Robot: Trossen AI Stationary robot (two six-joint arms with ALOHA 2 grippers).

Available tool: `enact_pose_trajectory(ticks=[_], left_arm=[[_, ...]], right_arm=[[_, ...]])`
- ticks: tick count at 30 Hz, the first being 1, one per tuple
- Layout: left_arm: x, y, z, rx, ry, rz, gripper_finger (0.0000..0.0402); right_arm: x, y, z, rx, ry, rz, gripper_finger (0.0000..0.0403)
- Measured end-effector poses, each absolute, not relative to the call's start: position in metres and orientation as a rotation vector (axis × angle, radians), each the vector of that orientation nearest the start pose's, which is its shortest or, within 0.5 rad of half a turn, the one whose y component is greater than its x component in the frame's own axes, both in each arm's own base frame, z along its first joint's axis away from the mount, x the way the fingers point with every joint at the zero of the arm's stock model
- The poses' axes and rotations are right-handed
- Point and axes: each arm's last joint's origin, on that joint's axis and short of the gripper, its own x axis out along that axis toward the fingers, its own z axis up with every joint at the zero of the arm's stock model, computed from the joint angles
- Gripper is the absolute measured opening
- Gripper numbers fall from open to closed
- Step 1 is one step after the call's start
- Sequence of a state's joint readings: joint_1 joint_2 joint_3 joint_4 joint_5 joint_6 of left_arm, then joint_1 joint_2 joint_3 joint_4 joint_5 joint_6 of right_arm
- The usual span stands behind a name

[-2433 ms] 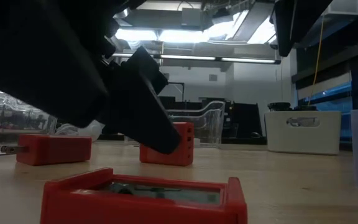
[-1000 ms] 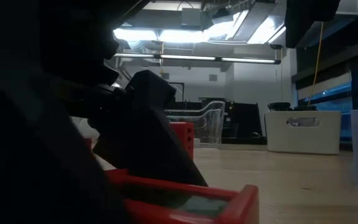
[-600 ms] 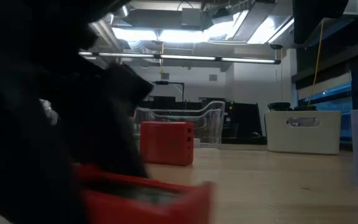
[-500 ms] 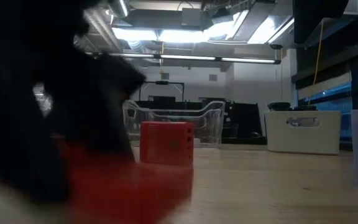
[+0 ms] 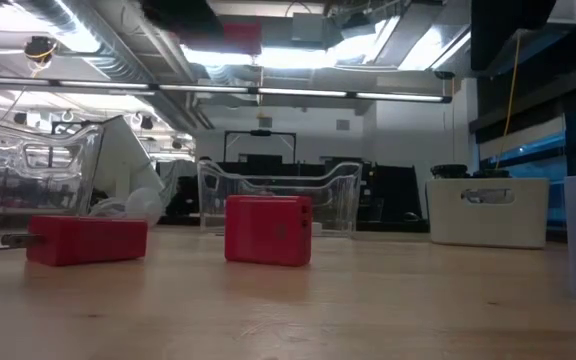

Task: Pick & Place Office items
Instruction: Put the red digital timer clock into the top clear bin

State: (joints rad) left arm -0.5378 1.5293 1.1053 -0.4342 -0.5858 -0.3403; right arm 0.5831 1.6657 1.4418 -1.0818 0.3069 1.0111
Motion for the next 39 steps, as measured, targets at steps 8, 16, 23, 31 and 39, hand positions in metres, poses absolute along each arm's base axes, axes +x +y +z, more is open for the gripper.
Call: enact_pose_trajectory(ticks=[8,16,23,31,39], left_arm=[[0.294,-0.028,0.283,0.136,0.706,0.453,0.0153],[0.313,0.100,0.254,-0.135,0.740,0.436,0.0153],[0.325,0.143,0.199,-0.224,0.859,0.438,0.0153],[0.332,0.158,0.160,-0.214,0.938,0.444,0.0153],[0.328,0.165,0.158,-0.225,0.954,0.452,0.0156]], right_arm=[[0.276,0.167,0.278,0.198,1.156,-0.283,0.0265],[0.282,0.156,0.279,0.110,1.154,-0.267,0.0265],[0.288,0.144,0.279,0.078,1.155,-0.282,0.0265],[0.292,0.135,0.279,0.041,1.165,-0.271,0.0265],[0.295,0.129,0.279,0.032,1.161,-0.287,0.0265]])
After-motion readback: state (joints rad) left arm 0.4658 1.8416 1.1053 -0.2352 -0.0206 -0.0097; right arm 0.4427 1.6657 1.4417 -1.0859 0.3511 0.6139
